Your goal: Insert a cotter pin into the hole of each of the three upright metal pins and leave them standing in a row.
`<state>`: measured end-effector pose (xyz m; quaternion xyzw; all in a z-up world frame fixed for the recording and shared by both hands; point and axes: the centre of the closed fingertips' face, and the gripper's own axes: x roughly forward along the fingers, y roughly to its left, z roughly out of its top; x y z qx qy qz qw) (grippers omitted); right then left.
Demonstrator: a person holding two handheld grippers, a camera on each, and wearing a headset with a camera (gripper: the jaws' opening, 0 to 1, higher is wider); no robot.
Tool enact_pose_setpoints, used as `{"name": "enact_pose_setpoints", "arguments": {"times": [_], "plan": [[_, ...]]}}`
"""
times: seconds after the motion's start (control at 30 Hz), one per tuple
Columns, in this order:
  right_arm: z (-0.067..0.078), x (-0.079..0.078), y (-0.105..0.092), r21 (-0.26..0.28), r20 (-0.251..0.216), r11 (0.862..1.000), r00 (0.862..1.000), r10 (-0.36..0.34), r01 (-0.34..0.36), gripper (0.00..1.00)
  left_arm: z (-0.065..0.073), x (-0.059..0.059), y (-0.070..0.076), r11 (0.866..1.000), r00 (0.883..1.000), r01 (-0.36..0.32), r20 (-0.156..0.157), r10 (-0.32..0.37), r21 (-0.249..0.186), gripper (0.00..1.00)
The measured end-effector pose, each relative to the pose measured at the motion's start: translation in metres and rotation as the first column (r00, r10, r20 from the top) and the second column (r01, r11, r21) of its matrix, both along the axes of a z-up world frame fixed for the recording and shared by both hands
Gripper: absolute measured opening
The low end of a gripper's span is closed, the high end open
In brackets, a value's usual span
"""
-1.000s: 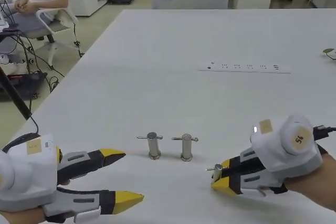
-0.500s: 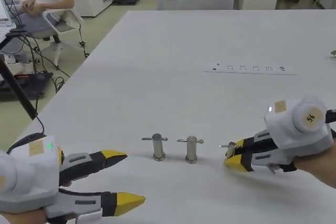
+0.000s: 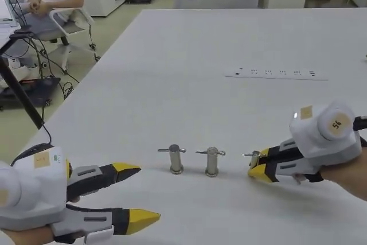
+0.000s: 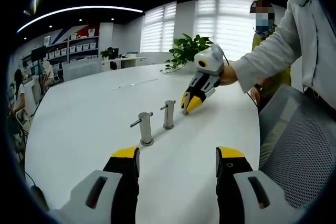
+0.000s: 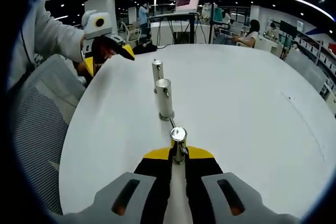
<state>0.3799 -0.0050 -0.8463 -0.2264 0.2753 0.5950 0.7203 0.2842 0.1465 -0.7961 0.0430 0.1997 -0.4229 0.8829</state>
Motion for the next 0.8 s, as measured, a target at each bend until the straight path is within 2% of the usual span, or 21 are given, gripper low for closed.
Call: {"name": "enact_pose_setpoints", "arguments": {"times": [0.17, 0.57, 0.8], "plan": [[-0.0041, 0.0012, 0.0031, 0.002, -0.003, 1.0, 1.0, -0.001, 0.001, 0.1, 0.0014, 0.0007, 0.0006, 1.0, 1.0, -0.002, 0.003, 0.002, -0.001, 0.58], [-0.0016, 0.0, 0.0067, 0.035, -0.038, 0.999, 0.999, -0.015, 0.017, 0.1, 0.0038, -0.0001, 0.0035, 1.0, 1.0, -0.008, 0.008, 0.008, -0.002, 0.58], [-0.0005, -0.0009, 0.0068, 0.031, -0.023, 0.999, 1.0, -0.014, 0.014, 0.11, 0.0036, -0.0003, 0.0026, 1.0, 1.0, -0.005, 0.008, 0.005, -0.001, 0.58]]}}
